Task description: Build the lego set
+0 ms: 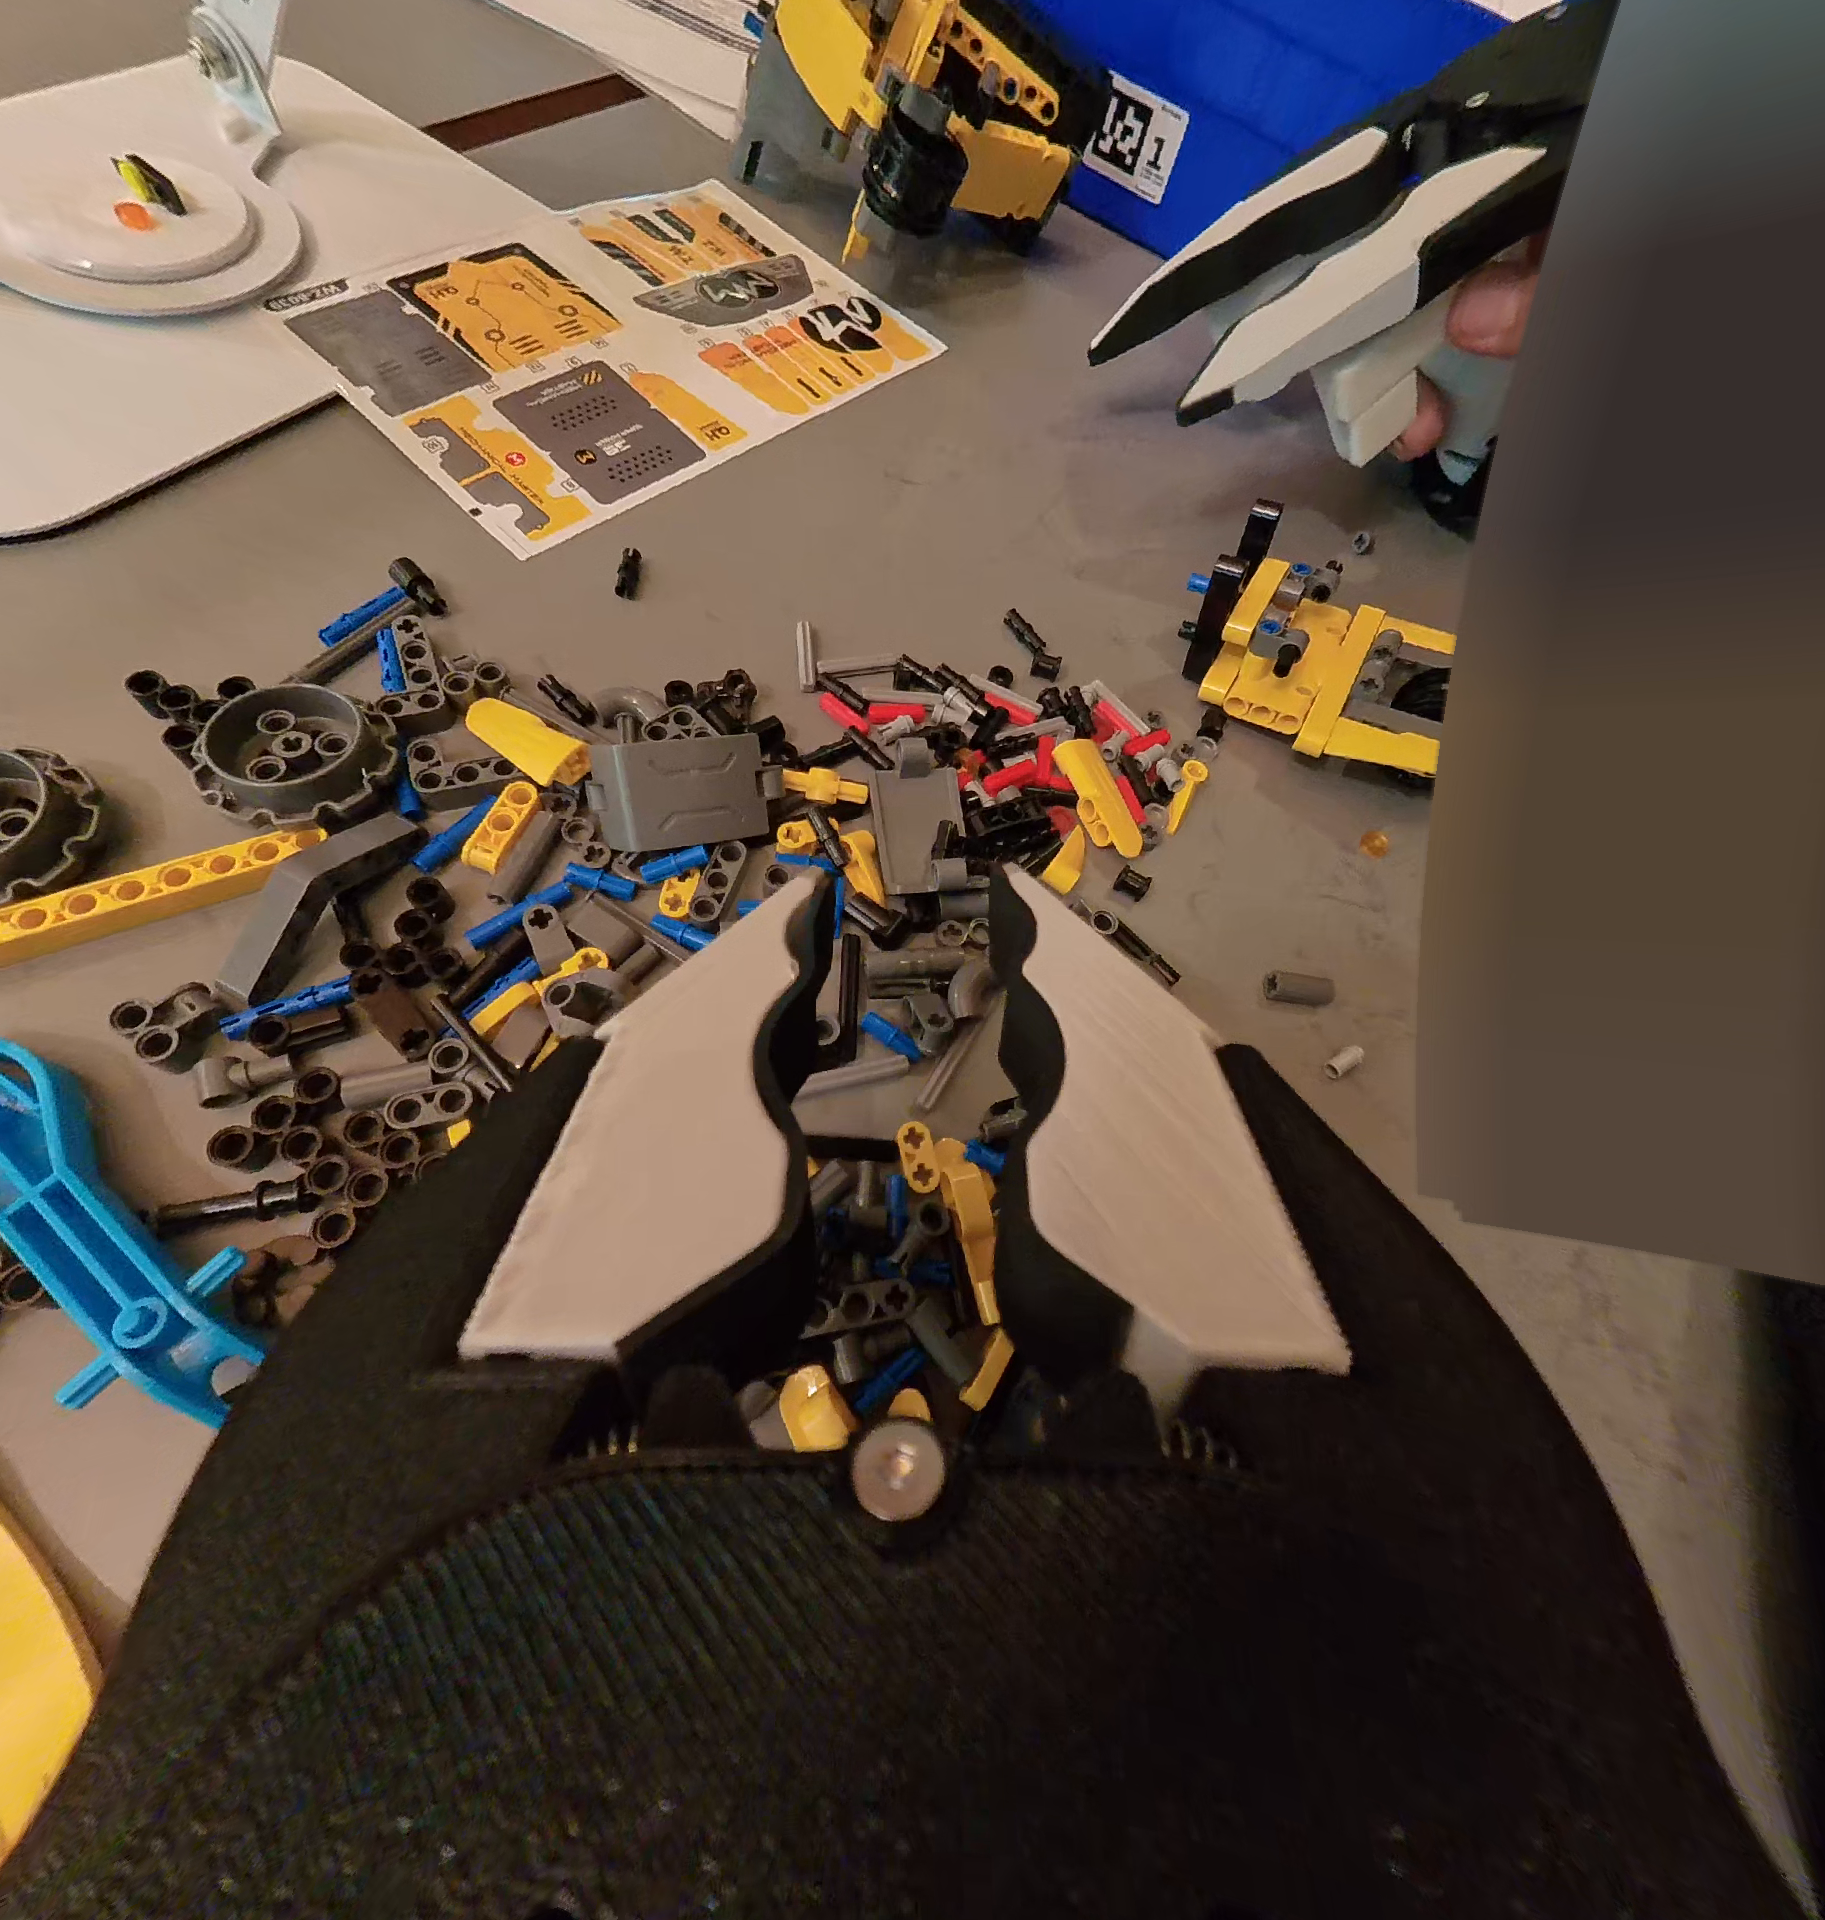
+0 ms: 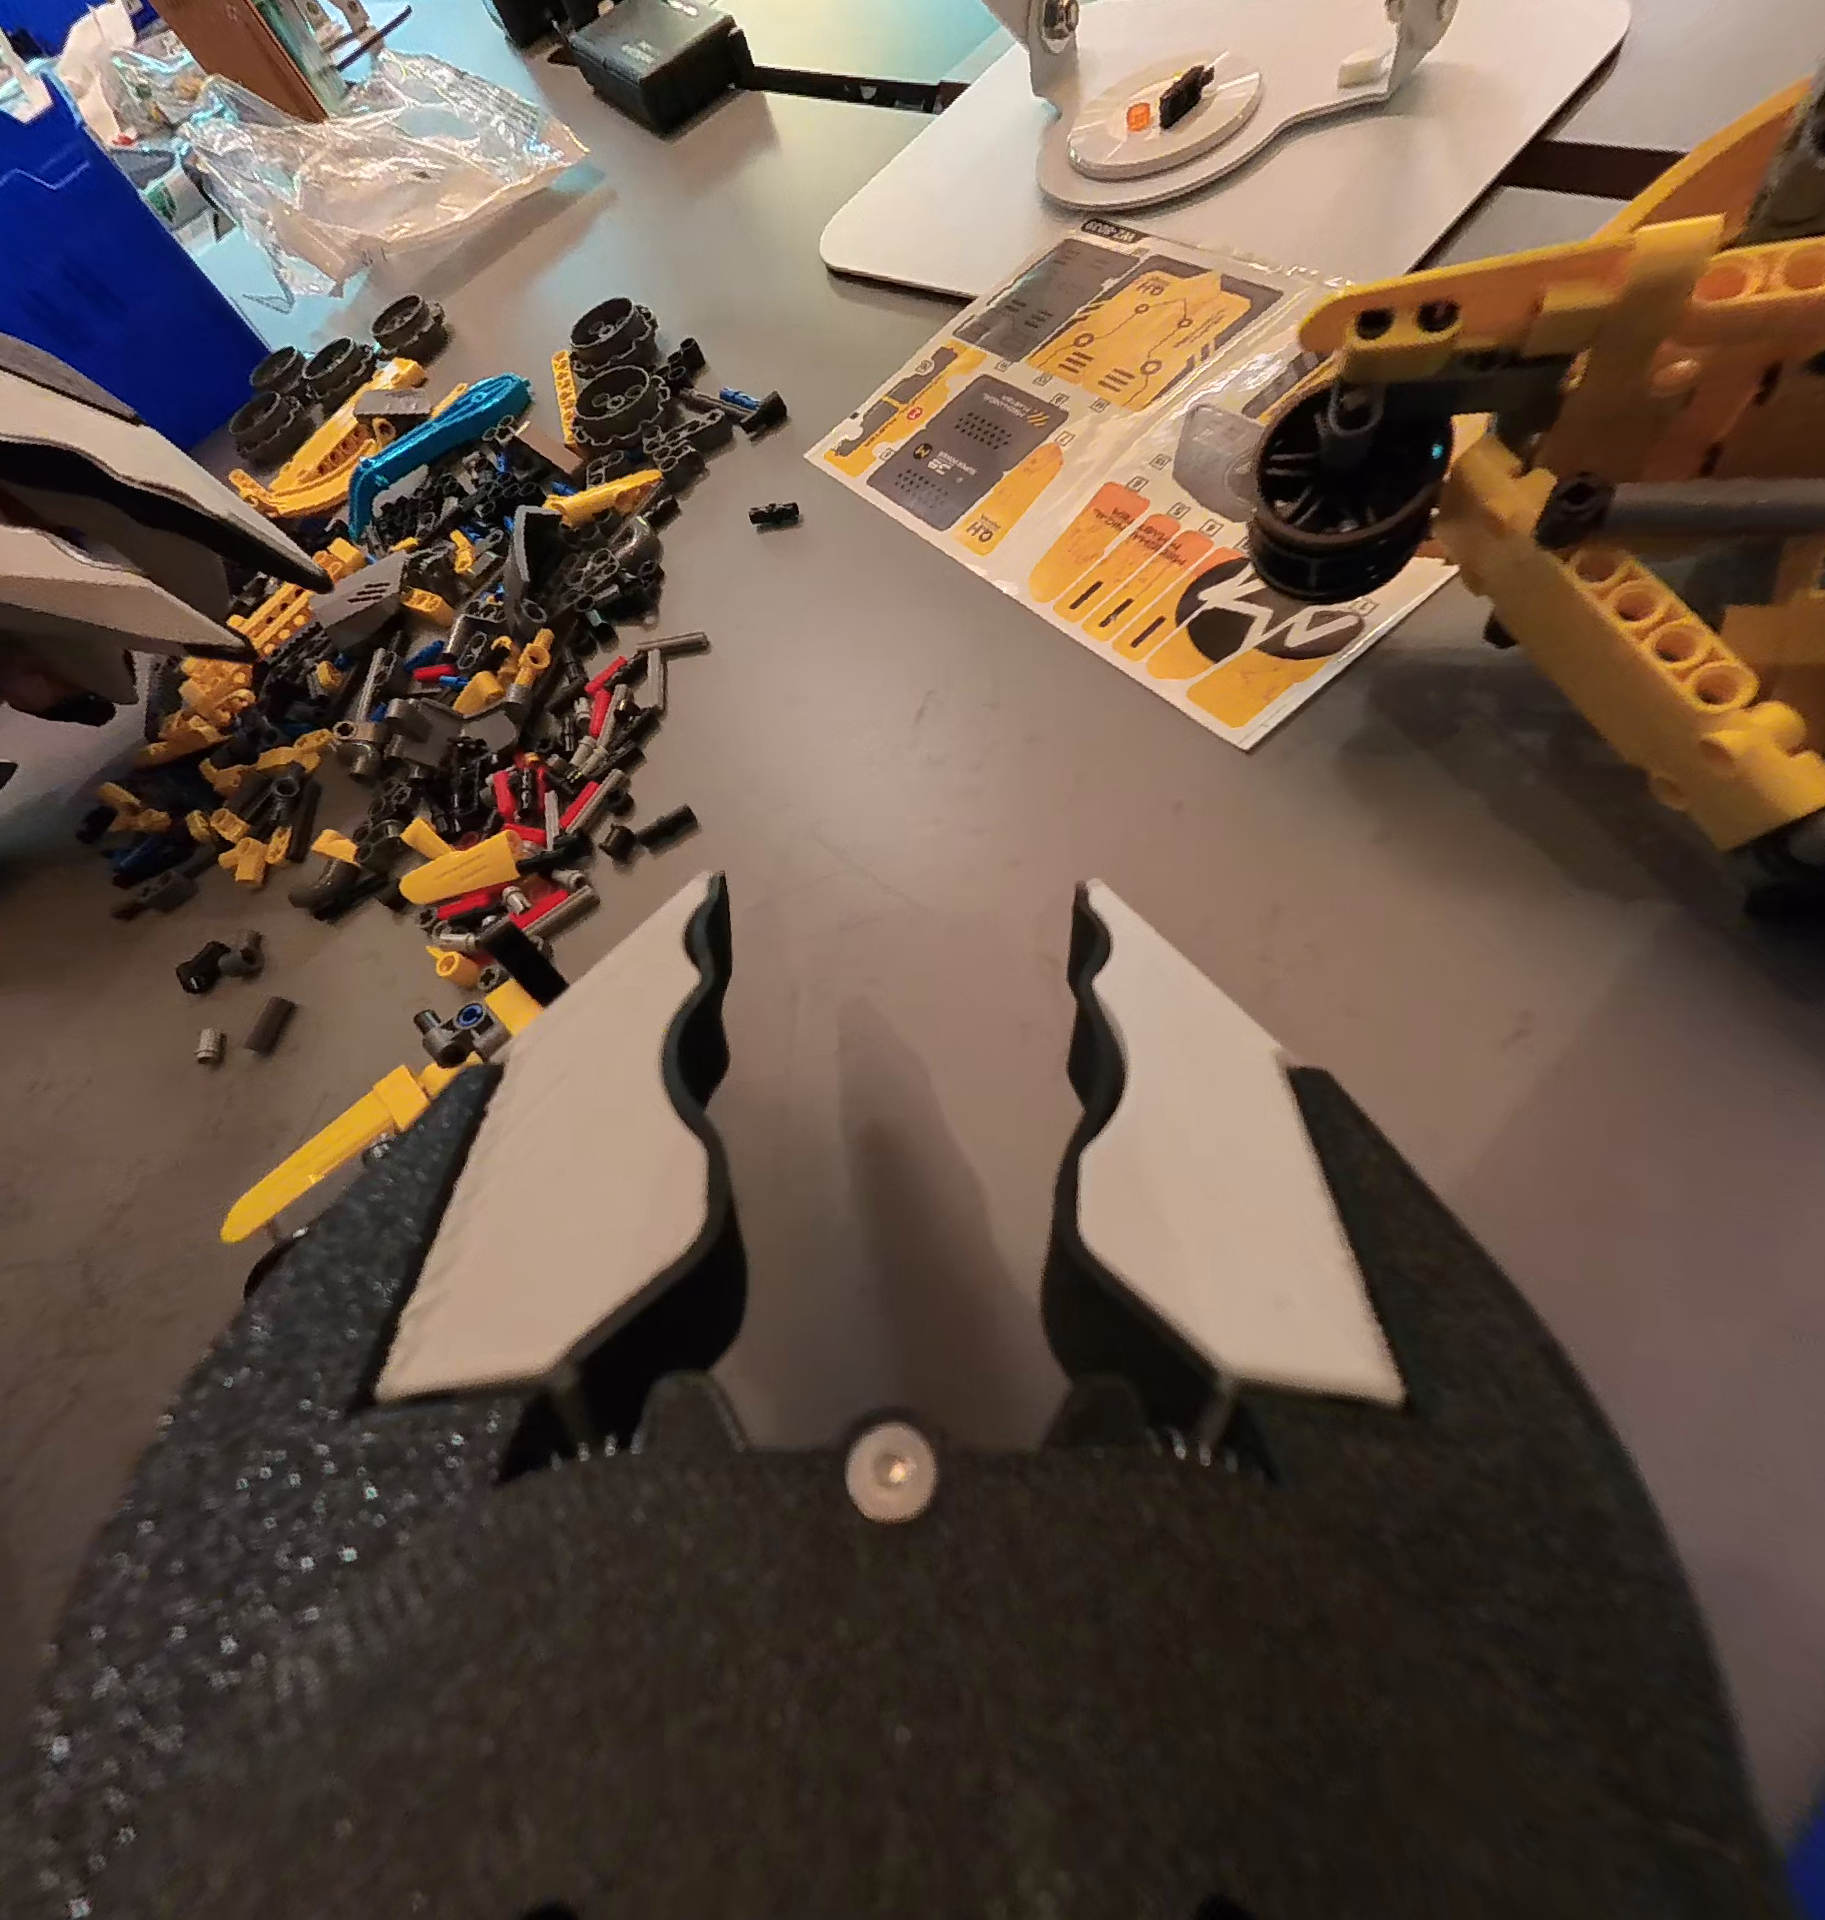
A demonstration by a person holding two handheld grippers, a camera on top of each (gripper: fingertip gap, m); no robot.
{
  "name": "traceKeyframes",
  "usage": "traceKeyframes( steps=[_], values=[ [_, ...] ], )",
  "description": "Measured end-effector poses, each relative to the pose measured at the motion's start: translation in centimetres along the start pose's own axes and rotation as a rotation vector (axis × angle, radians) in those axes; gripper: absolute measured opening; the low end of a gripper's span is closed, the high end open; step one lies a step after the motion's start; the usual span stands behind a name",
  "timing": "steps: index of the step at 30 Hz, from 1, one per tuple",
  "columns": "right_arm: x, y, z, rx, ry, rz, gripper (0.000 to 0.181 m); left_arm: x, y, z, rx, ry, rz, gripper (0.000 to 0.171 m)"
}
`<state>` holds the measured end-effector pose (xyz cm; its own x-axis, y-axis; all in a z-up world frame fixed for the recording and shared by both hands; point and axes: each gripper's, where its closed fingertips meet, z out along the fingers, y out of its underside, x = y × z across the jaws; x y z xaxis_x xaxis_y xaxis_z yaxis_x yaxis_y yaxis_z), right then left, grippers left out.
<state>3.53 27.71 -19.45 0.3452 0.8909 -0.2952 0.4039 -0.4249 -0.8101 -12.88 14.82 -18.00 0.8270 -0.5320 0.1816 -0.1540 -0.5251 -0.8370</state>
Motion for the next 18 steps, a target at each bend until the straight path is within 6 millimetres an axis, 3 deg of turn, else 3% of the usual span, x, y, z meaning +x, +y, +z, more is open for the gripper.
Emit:
traceKeyframes(
  steps=[18],
  values=[
    [-0.08,0.11,0.09,-0.008,0.002,-0.009,0.065,0.08,0.55,0.46,-0.032,-0.004,0.008,0.032]
  ],
)
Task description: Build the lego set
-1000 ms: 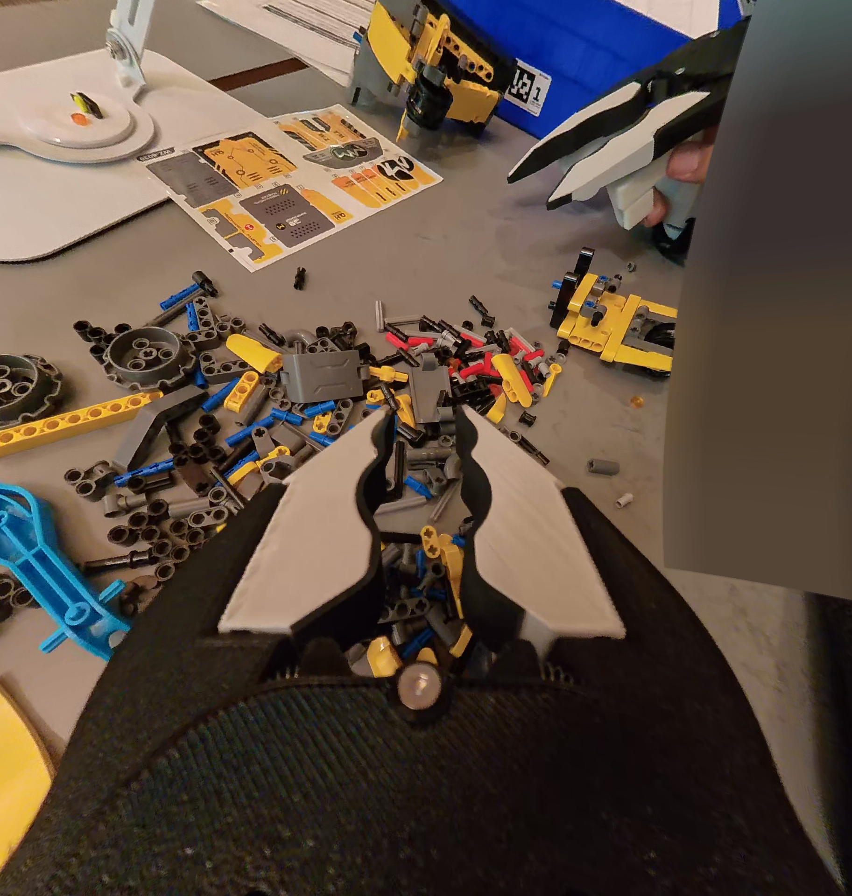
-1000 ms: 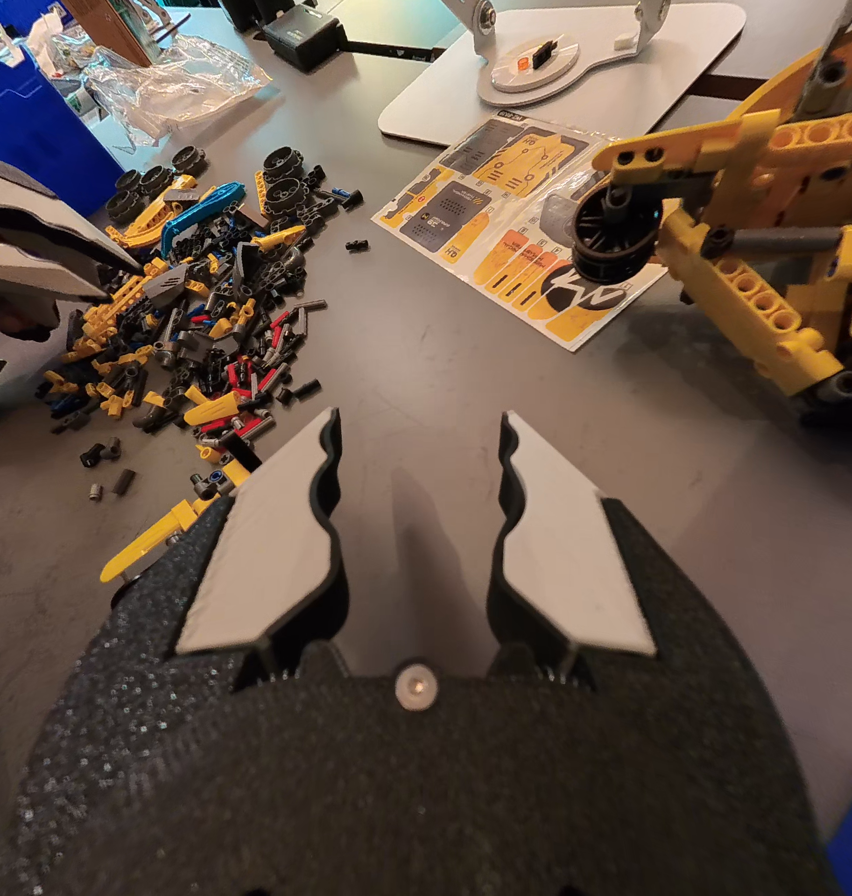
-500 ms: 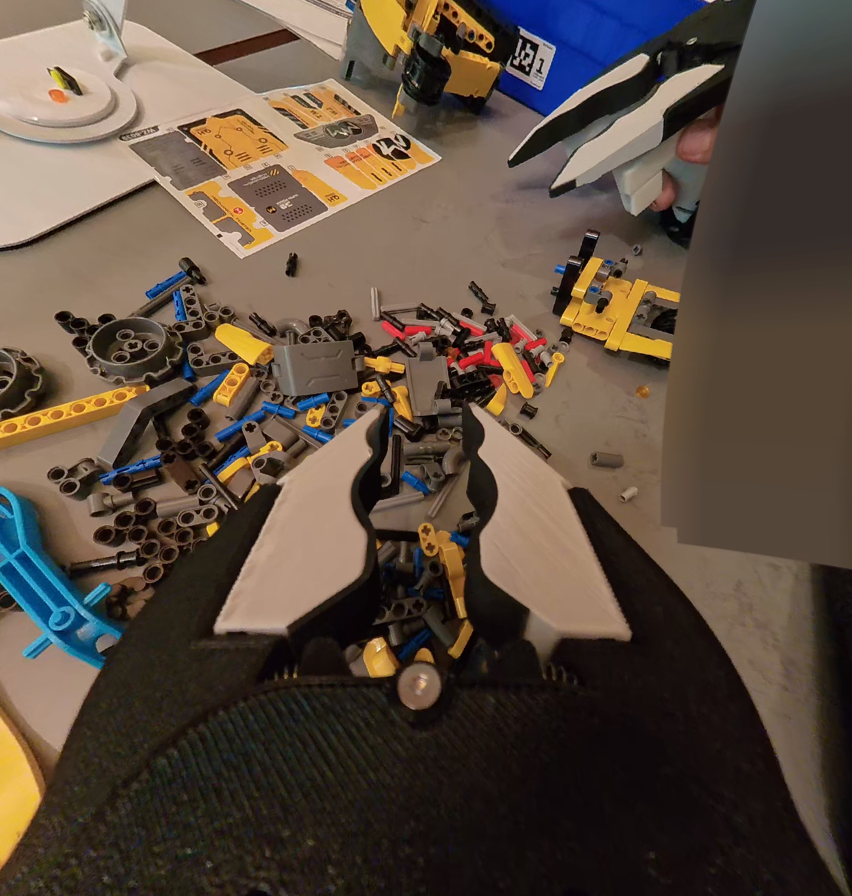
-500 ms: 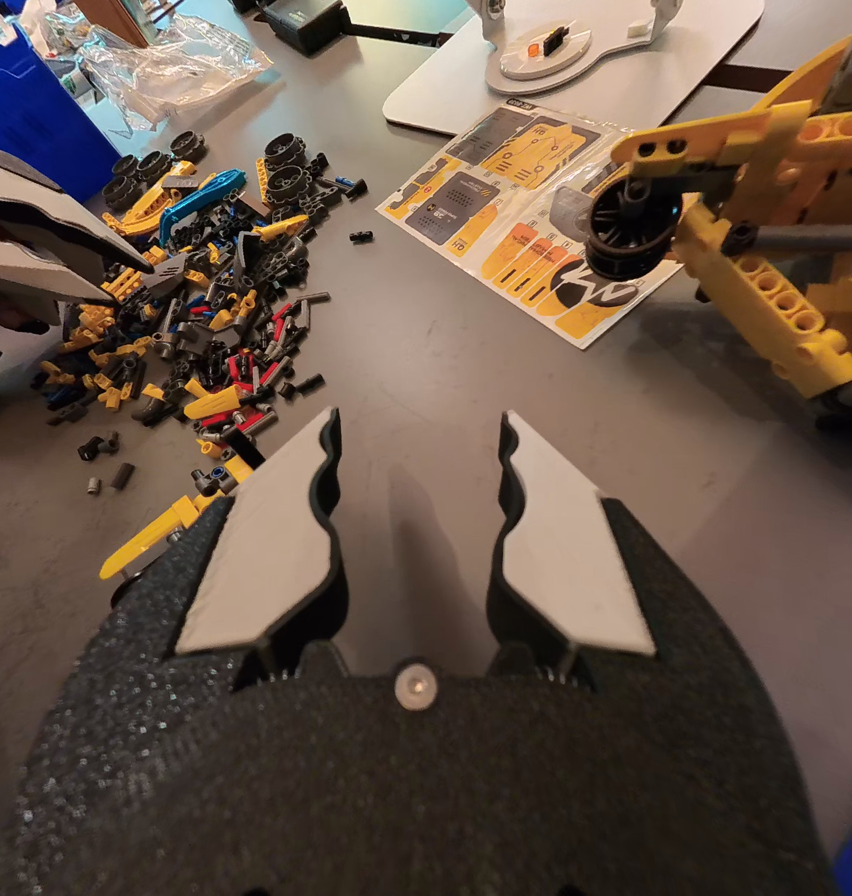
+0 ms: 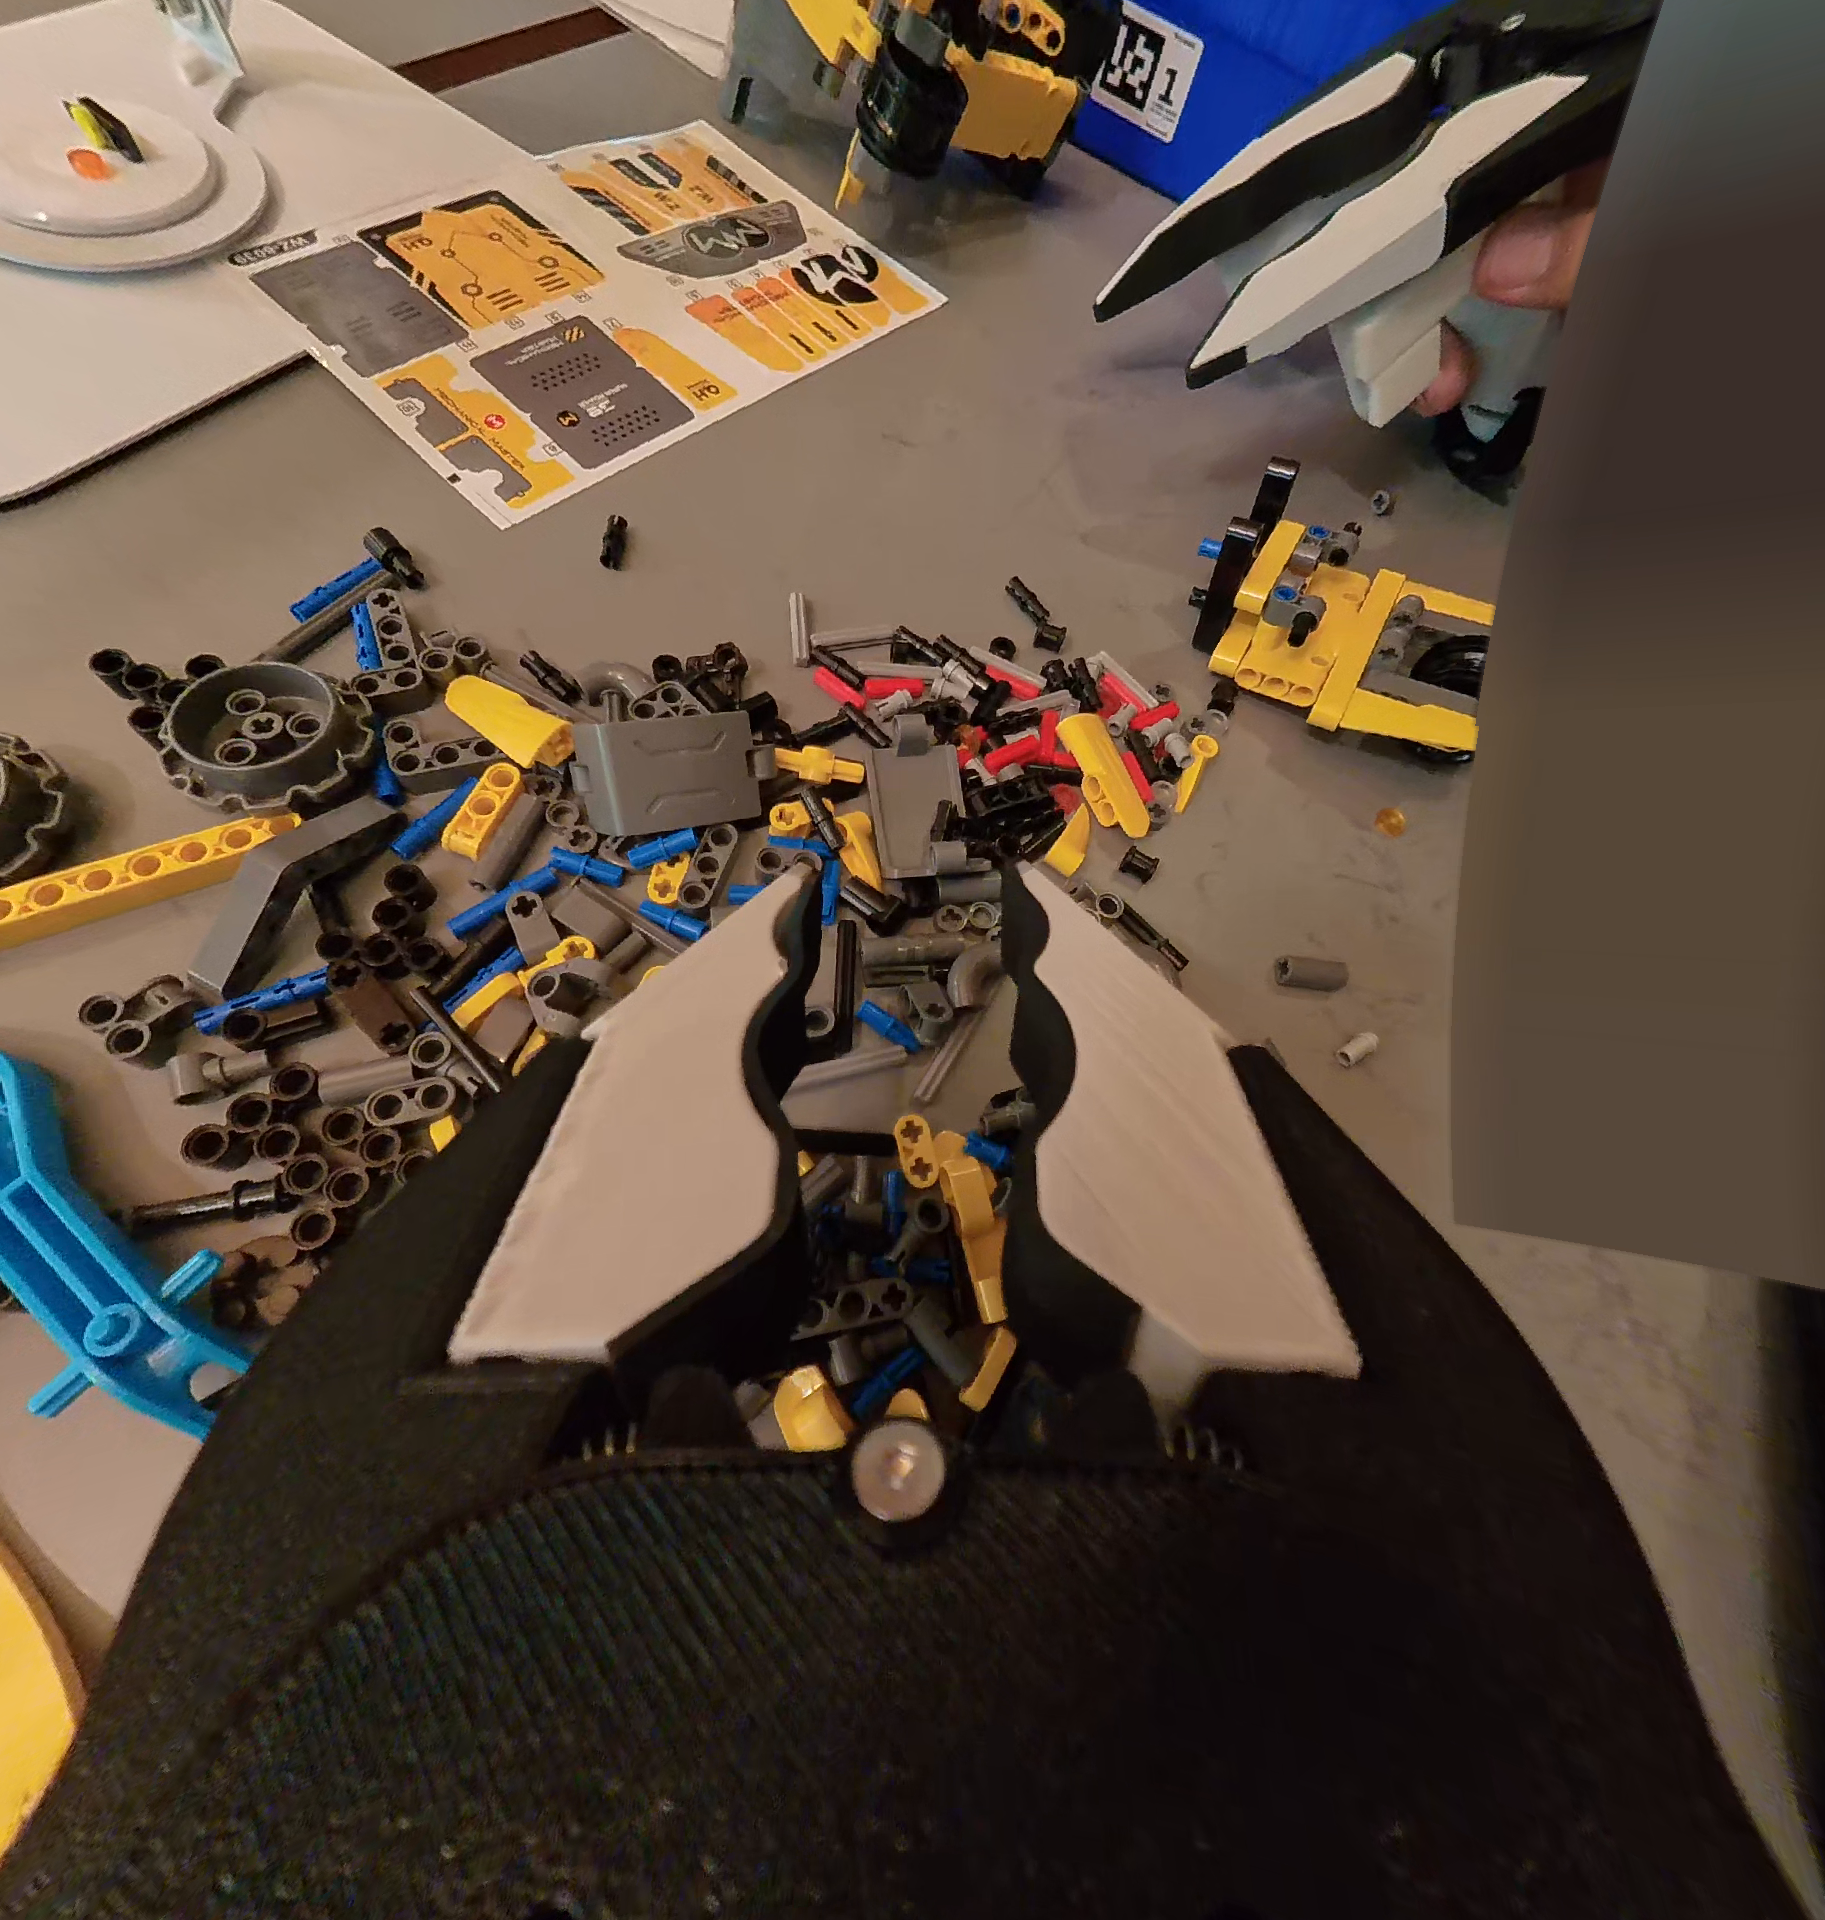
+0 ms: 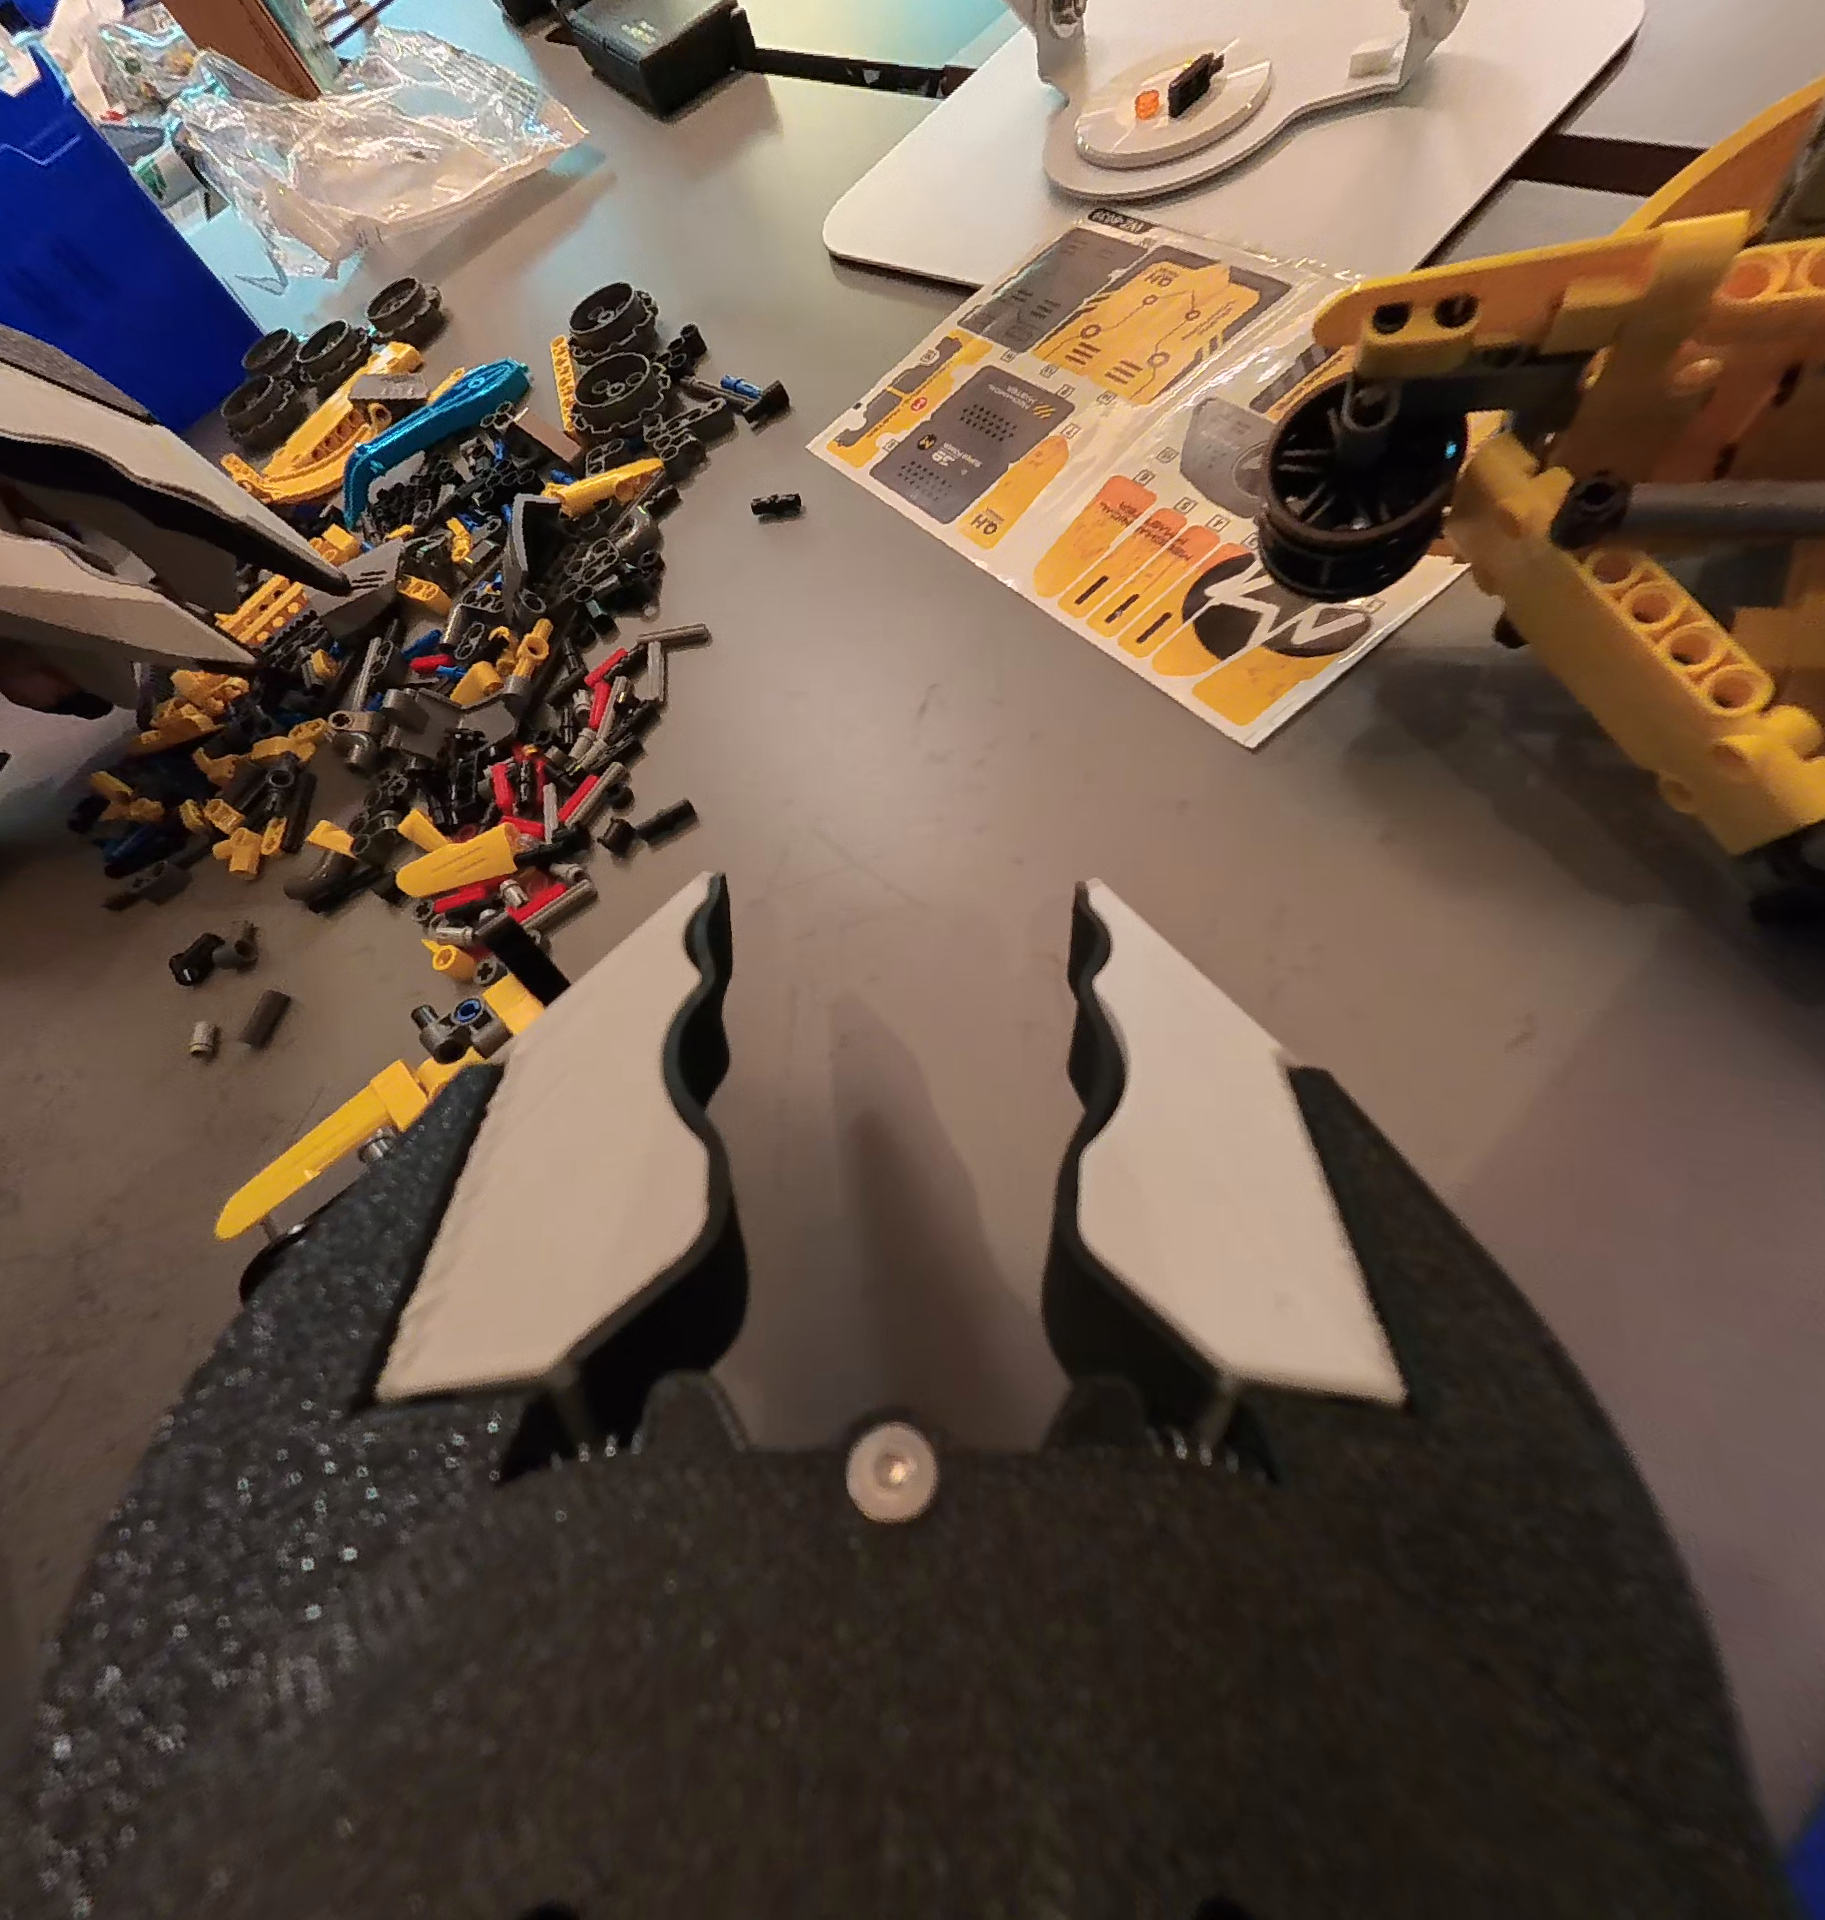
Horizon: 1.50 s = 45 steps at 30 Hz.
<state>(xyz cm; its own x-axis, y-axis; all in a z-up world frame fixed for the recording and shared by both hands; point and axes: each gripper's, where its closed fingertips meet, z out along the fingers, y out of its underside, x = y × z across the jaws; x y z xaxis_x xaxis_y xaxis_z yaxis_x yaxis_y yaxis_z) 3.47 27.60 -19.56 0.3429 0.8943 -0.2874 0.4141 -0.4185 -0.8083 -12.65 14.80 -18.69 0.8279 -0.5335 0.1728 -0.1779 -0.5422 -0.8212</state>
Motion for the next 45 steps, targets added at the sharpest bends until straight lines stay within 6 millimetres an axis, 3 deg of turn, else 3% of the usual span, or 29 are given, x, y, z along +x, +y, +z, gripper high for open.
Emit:
traceKeyframes(
  steps=[45],
  values=[
    [0.06,0.51,0.45,-0.042,-0.034,0.040,0.061,-0.62,0.49,0.31,-0.017,-0.030,0.006,0.034]
  ],
)
